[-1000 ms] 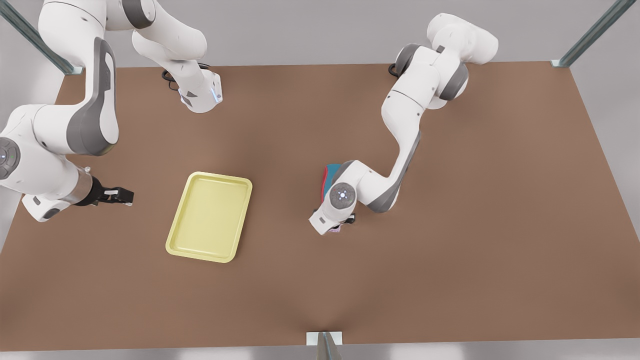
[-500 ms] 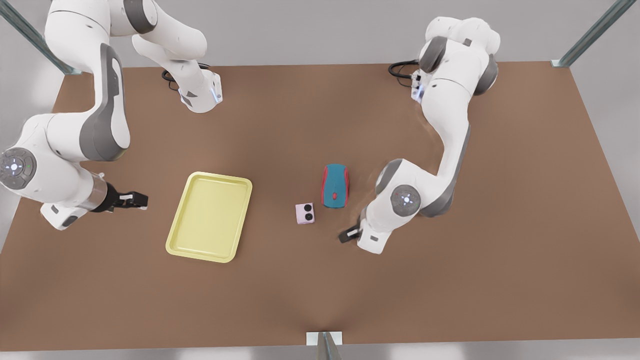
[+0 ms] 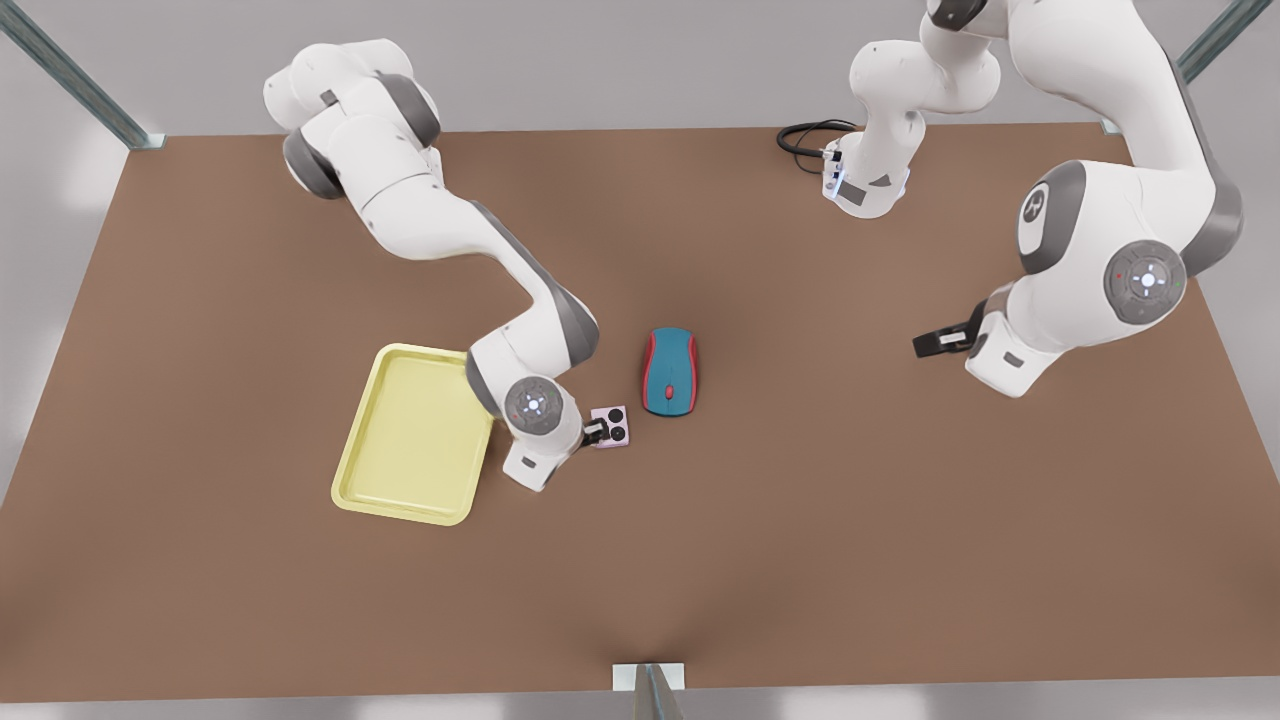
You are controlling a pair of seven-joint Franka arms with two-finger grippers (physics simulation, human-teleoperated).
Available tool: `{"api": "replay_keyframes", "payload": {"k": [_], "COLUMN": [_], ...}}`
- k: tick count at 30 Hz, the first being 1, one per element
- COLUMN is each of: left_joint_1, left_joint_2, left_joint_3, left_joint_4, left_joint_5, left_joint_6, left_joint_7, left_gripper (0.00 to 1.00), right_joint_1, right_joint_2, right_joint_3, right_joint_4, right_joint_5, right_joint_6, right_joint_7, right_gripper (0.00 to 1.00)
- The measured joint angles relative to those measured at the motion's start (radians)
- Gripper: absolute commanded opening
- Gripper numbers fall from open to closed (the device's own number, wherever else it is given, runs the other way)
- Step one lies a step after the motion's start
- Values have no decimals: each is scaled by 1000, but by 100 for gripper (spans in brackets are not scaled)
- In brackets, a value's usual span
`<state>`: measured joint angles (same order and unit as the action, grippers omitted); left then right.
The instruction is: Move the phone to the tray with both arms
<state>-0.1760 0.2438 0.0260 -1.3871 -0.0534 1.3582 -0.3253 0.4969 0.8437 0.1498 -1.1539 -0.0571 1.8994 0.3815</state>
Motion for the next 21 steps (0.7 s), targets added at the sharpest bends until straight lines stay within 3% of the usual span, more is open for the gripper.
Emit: {"api": "replay_keyframes", "payload": {"k": [10, 21], "left_joint_1": [0, 0], "left_joint_2": [13, 15], "left_joint_3": [0, 0], "left_joint_4": [1, 1], "left_joint_5": [-13, -13], "left_joint_6": [-64, -74], "left_joint_7": [183, 296], "left_gripper": [100, 100], "right_joint_1": [49, 46], "right_joint_2": [32, 56], "right_joint_3": [1, 14], "right_joint_4": [-186, -217], "right_joint_5": [-25, 59], "right_joint_6": [202, 408], "right_joint_7": [287, 302], "right_gripper": [100, 100]}}
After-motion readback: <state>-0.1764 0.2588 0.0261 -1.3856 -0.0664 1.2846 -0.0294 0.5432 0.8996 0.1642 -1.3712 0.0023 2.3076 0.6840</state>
